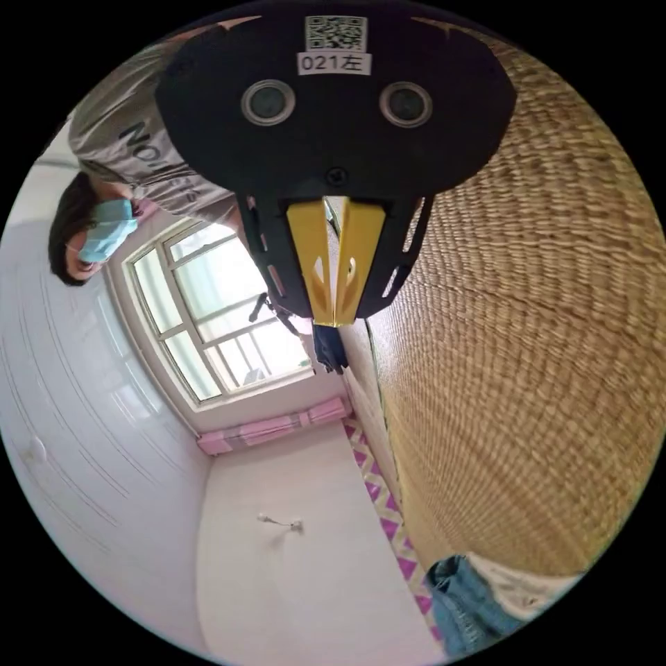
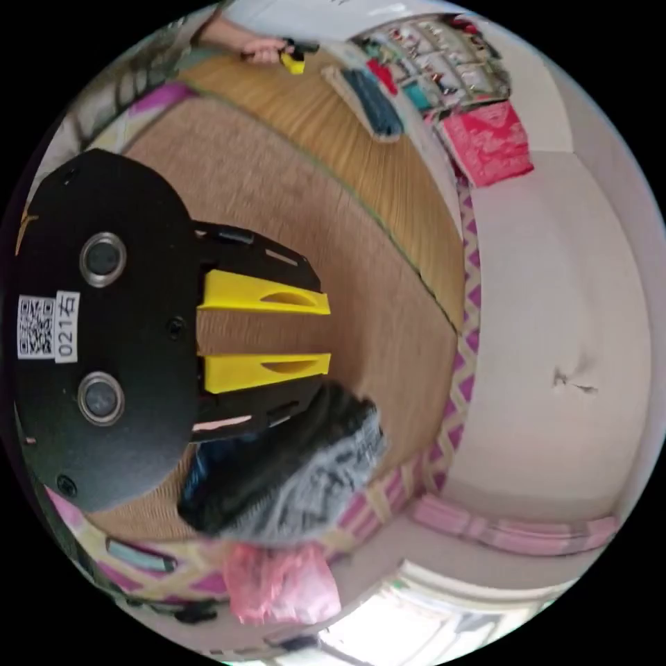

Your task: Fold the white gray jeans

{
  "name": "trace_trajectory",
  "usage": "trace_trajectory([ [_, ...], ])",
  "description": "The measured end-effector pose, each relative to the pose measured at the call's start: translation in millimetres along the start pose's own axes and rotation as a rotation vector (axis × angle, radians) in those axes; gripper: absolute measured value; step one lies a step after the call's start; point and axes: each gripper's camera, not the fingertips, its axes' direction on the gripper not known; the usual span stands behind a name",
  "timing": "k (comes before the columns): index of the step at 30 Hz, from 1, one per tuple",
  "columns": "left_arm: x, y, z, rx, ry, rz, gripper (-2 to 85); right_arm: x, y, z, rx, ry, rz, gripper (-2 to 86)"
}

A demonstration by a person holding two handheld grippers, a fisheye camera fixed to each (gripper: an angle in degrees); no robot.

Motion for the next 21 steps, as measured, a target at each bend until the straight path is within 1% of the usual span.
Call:
trace_trajectory([
  [1,1,-1,-3,0.003,0.019,0.030,-0.9,0,0,0,0.010,0.051,-0.033,11.4],
  [2,-5,1,-6,0.006,0.096,0.033,-0.9,-3,-1,5,0.011,0.135,-0.103,12.6],
  [3,-18,0,-8,0.000,0.208,-0.010,-0.9,-8,-5,16,-0.030,0.201,-0.174,13.4],
  [4,-25,0,-9,0.004,0.259,-0.036,-0.9,-12,-8,23,-0.057,0.230,-0.209,13.6],
  [5,-26,-1,-13,0.017,0.272,-0.021,-0.9,-19,-12,37,-0.094,0.269,-0.266,13.9],
  [6,-24,-2,-12,0.007,0.246,-0.002,-0.9,-27,-16,49,-0.119,0.287,-0.309,14.1],
  [9,-28,-5,-7,-0.037,0.257,-0.018,-0.9,-46,-31,72,-0.155,0.301,-0.377,14.2],
  [14,-31,-9,-9,-0.033,0.253,-0.014,-0.9,-70,-49,102,-0.221,0.260,-0.414,14.6],
  [16,-33,-11,-9,-0.040,0.252,-0.013,-0.9,-76,-55,108,-0.230,0.275,-0.409,14.3],
  [19,-35,-14,-9,-0.041,0.253,-0.014,-0.9,-83,-62,113,-0.248,0.251,-0.410,13.2],
  [21,-36,-17,-8,-0.044,0.251,-0.015,-0.9,-93,-64,116,-0.276,0.267,-0.443,10.4],
])
